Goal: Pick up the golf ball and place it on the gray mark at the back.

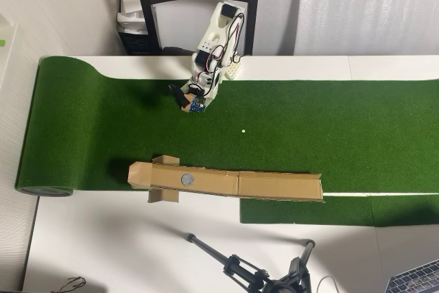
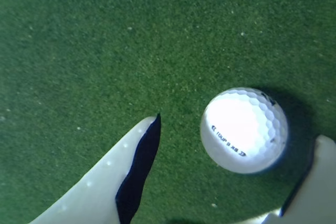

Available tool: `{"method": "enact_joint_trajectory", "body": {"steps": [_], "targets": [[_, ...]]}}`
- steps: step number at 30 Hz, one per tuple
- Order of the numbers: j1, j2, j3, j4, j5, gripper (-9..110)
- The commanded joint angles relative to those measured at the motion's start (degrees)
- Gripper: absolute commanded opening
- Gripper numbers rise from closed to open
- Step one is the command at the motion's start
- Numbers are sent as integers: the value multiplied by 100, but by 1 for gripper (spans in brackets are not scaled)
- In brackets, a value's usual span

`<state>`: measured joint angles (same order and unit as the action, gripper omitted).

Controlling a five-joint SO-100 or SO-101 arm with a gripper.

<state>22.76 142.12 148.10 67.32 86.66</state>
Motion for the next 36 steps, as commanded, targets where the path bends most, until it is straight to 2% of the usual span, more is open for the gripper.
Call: {"method": "enact_joint_trajectory", "body": {"steps": [1,9,26,36], "targets": [[62,-26,-114,-97,-70,46],[79,-26,-62,-114,-105,46],[642,-26,79,-79,-1187,46],[738,-18,483,-176,-1213,45]]}}
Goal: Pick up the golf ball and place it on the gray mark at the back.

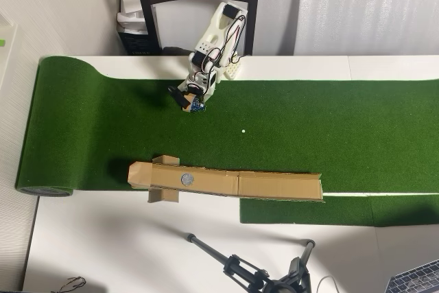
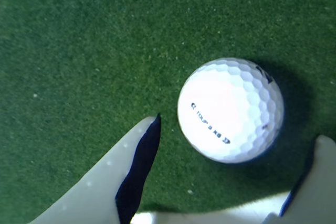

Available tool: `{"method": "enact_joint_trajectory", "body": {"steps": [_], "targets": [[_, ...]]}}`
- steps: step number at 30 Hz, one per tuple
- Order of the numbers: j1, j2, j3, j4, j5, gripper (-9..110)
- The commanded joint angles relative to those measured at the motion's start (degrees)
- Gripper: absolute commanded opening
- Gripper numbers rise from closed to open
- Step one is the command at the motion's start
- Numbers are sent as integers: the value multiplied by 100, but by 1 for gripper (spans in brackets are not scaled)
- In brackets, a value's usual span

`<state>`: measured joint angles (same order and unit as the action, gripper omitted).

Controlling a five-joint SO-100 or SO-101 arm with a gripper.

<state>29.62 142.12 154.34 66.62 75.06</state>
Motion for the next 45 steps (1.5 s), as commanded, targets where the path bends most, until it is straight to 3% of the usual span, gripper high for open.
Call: {"method": "enact_joint_trajectory", "body": {"steps": [1,14,45], "targets": [[53,-18,-141,-114,-53,45],[-35,-18,-62,-870,26,46],[-44,44,343,-879,26,45]]}}
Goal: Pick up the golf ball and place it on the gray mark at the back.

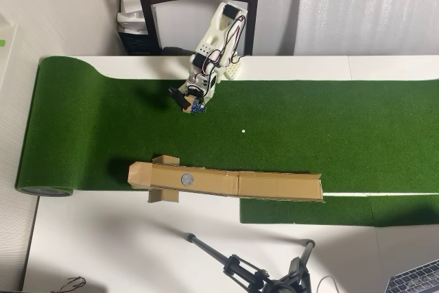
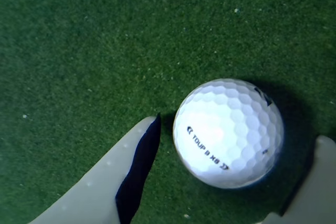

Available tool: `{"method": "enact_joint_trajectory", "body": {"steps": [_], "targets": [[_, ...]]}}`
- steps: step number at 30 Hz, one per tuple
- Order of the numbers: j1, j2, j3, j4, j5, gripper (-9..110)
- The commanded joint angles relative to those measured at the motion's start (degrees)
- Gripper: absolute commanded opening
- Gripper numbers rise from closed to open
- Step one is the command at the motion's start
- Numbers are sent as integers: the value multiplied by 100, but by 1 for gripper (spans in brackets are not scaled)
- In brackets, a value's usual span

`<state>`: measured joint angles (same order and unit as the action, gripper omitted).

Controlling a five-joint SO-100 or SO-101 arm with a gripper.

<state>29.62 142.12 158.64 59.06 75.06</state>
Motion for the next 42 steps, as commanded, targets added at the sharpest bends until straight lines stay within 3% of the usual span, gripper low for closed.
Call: {"method": "enact_joint_trajectory", "body": {"steps": [1,42], "targets": [[-44,79,-88,-123,35,45],[-202,44,79,-562,105,45]]}}
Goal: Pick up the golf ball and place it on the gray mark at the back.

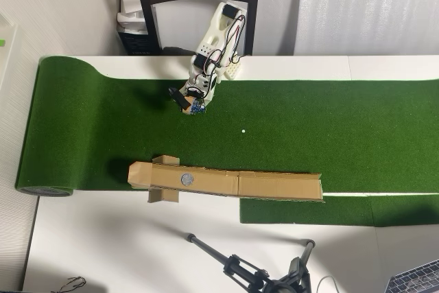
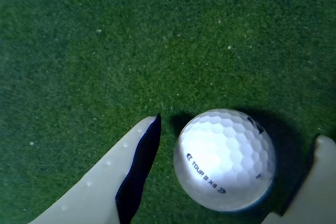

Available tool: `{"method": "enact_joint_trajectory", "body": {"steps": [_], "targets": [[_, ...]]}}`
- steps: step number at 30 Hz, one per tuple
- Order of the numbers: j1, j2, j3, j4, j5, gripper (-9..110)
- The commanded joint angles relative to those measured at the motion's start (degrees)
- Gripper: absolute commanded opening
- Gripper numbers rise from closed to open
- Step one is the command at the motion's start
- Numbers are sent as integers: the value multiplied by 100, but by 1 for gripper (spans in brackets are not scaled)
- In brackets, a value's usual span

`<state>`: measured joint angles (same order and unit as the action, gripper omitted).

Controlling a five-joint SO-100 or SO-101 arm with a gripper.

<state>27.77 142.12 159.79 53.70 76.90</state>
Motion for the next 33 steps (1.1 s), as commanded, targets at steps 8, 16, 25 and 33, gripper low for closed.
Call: {"method": "enact_joint_trajectory", "body": {"steps": [8,16,25,33], "targets": [[-62,44,53,-18,-88,45],[-70,79,53,-26,-44,39],[-70,79,-9,-88,-9,28],[-70,79,-9,-97,9,21]]}}
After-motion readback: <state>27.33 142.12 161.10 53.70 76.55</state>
